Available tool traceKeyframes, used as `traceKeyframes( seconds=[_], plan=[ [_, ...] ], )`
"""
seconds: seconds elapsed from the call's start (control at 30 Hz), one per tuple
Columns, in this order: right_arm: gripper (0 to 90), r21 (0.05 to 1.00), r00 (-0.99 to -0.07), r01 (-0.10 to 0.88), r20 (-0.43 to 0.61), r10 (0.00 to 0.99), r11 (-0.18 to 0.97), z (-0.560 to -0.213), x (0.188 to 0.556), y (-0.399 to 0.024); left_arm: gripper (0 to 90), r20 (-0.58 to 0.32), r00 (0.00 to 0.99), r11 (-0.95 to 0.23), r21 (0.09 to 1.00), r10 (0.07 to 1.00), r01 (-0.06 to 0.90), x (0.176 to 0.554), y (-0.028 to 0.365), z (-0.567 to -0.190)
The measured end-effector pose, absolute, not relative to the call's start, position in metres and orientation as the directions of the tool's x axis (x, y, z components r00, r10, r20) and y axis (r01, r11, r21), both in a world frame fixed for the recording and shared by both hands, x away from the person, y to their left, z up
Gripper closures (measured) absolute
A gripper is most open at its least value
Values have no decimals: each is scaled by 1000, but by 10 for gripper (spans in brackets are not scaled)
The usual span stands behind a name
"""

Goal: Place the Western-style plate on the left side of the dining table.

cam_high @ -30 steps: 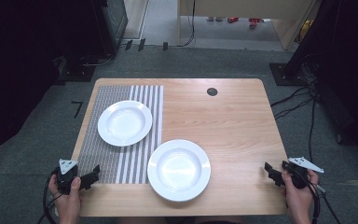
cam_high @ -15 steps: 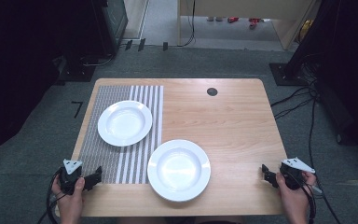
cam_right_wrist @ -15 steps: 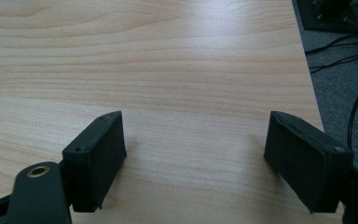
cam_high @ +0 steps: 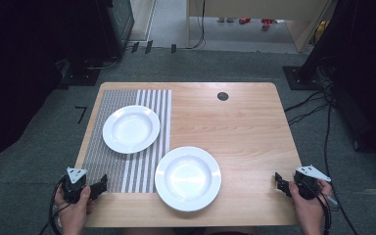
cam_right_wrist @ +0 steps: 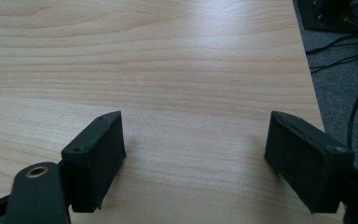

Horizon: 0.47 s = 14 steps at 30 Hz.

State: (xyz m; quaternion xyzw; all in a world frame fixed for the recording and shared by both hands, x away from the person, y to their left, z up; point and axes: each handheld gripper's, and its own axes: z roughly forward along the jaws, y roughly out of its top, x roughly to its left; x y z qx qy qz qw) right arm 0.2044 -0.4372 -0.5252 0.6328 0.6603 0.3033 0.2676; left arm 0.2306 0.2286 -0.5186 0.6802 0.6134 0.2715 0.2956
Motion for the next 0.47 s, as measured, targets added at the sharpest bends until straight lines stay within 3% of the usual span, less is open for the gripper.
traceKeyframes(
  seconds=[0.47],
  plan=[
    [199,739,-57,673,29,998,17,-525,204,-437,115,4,117,-82,734,993,675,231,230,-519]
  ],
)
